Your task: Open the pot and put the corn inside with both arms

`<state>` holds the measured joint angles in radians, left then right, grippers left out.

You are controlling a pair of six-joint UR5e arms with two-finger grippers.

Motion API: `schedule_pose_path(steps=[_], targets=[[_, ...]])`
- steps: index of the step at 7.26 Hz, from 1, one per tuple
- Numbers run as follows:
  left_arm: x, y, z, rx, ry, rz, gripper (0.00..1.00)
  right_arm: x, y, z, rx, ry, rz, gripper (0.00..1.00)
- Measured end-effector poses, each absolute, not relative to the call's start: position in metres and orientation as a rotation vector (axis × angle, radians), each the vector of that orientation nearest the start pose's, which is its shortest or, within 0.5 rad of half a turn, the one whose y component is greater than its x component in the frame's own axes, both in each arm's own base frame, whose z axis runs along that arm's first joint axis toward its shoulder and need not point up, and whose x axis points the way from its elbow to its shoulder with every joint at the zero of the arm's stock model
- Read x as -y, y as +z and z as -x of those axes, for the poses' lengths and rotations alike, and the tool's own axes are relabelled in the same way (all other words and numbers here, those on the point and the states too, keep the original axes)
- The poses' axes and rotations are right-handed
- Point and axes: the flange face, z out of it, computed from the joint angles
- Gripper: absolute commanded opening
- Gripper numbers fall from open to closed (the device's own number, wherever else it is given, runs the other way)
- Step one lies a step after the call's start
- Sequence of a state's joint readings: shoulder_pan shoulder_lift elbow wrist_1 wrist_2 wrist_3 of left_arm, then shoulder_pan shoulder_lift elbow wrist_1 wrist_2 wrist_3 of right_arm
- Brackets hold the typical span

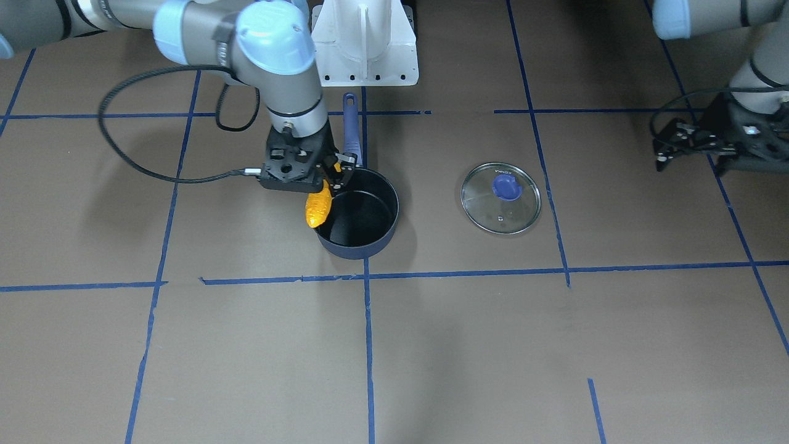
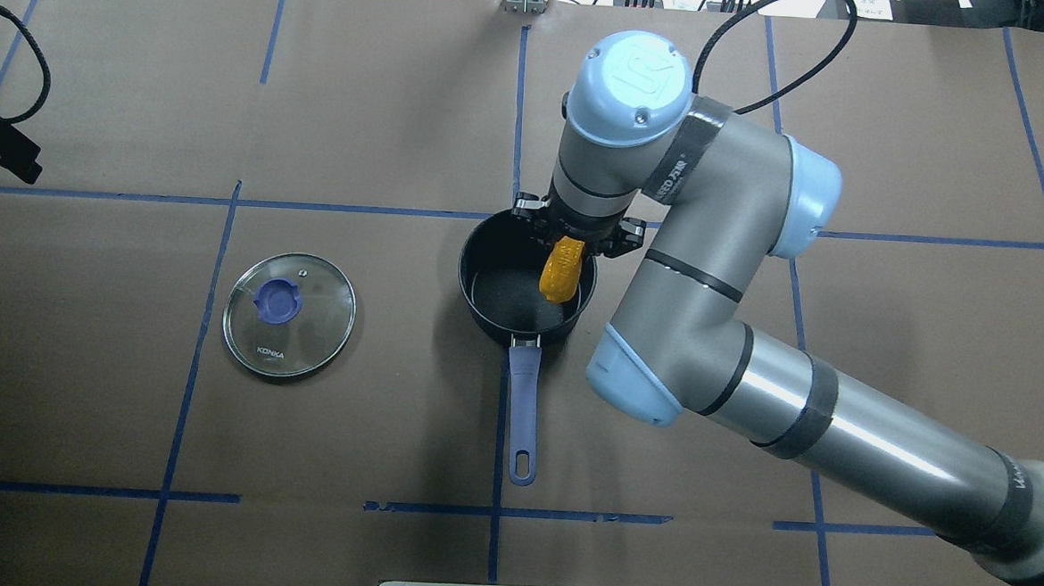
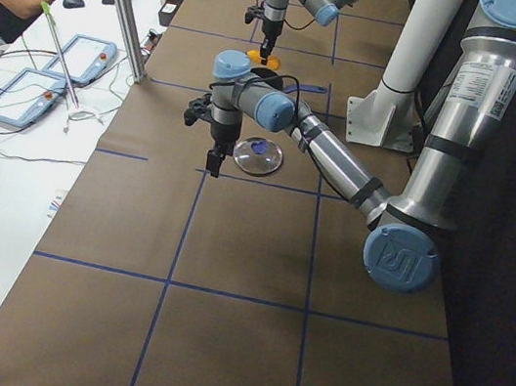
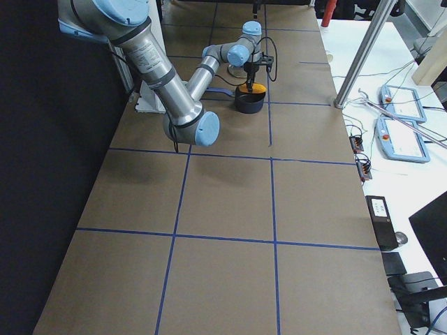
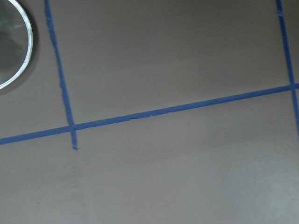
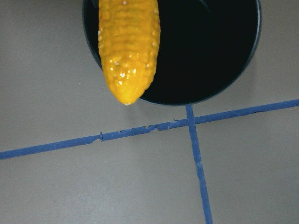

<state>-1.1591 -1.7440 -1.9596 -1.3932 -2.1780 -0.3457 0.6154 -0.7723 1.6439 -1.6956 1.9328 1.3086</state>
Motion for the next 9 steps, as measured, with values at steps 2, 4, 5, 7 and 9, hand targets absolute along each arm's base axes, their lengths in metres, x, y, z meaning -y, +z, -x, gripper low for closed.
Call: schedule_pose_path(steps=[2, 4, 5, 7, 9], targets=[[0.517, 0.416, -0.136, -0.701, 0.189, -0.119, 1.00, 0.476, 0.158, 0.530, 0.798, 0.186, 0.000, 0.06], [0.515, 0.421, -0.135, -0.700, 0.191, -0.113, 1.00, 0.476, 0.159, 0.542, 0.820, 0.177, -0.015, 0.68], [0.514, 0.425, -0.134, -0.698, 0.194, -0.110, 1.00, 0.479, 0.162, 0.547, 0.838, 0.176, -0.023, 0.99], [0.513, 0.430, -0.129, -0.694, 0.202, -0.110, 1.00, 0.481, 0.164, 0.552, 0.850, 0.179, -0.025, 0.99], [0.513, 0.435, -0.124, -0.689, 0.204, -0.109, 1.00, 0.480, 0.162, 0.549, 0.858, 0.178, -0.026, 0.99]])
